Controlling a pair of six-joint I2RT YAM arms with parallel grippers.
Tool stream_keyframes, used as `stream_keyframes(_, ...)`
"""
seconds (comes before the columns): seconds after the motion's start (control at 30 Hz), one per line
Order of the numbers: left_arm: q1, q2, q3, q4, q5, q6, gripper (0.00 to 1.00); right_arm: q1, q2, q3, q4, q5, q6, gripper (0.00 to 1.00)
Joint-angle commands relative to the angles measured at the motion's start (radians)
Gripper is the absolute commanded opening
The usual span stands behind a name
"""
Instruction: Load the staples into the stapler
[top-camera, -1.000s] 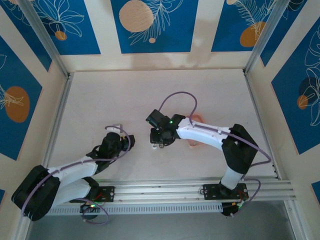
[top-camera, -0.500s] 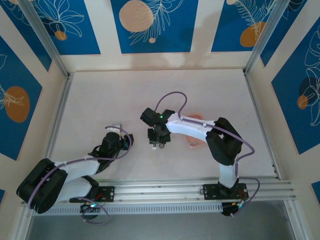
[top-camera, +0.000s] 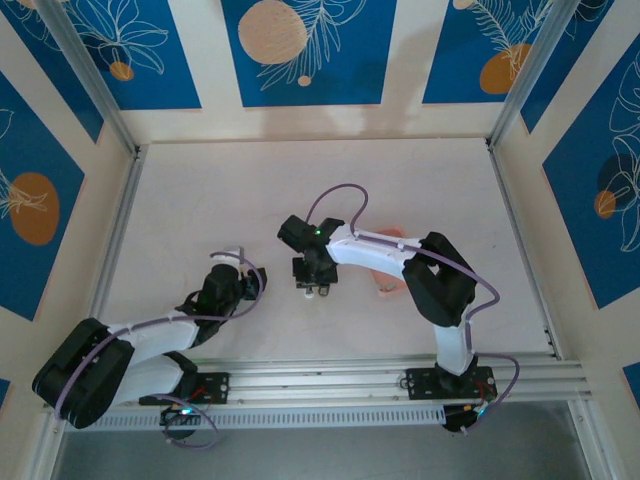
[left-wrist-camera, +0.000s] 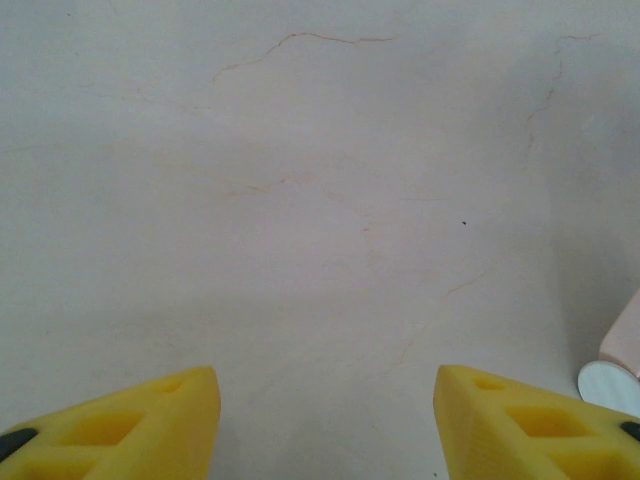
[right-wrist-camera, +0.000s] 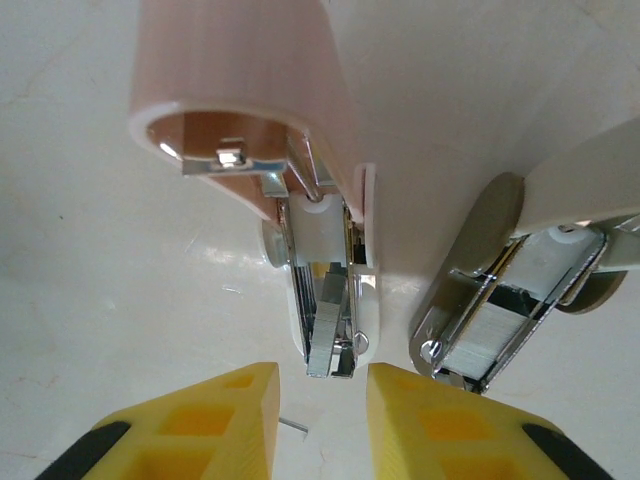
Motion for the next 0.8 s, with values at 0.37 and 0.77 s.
stream_keyframes(0.37,0.020,-0.008,-0.022,0.034,-0.011,0.024,0.60,-0.009,0.043,0.059,-0.015,-0.028,-0.024,0.26)
stream_keyframes(0.77,0.025,-0.018,-0.033,0.037,-0.008,0.025,0.60,-0.010,0.065,0.081,-0.043,-0.012,-0.026,0.26)
